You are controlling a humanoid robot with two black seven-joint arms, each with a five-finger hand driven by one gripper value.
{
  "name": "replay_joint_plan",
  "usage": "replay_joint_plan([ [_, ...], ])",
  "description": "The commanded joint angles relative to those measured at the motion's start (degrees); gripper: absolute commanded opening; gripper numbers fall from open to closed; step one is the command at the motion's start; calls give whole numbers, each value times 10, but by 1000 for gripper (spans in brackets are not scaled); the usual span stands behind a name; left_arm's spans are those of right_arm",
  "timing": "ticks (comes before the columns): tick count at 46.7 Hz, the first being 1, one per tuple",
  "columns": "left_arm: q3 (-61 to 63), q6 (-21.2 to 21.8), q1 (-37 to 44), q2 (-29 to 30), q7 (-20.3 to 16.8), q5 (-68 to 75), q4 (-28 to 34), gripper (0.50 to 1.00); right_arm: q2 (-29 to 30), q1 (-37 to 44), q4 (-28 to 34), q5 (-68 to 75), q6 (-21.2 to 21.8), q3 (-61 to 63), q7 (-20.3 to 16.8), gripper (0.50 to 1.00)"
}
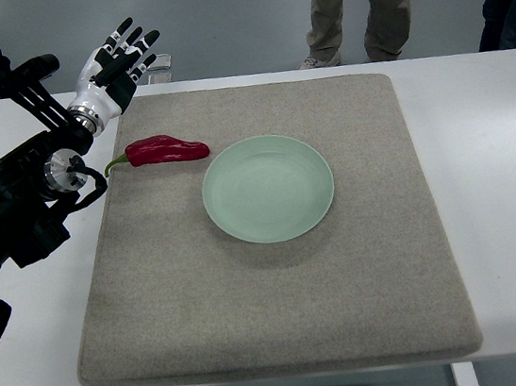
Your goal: Place red pepper on plate with left hand
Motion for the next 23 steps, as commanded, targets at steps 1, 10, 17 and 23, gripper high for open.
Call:
replay_joint_plan([
  [1, 0, 0, -4, 2, 0, 39, 0, 977, 0, 0, 0, 0, 0, 0, 0, 932],
  [10, -1, -6, -8, 7, 0, 144, 0, 977, 0, 0, 0, 0, 0, 0, 0, 932],
  [17, 0, -13, -15, 18, 0, 243, -4, 977, 0, 0, 0, 0, 0, 0, 0, 932],
  [23, 3, -41, -23, 34, 0, 328, -12, 977, 0, 0, 0, 0, 0, 0, 0, 932],
])
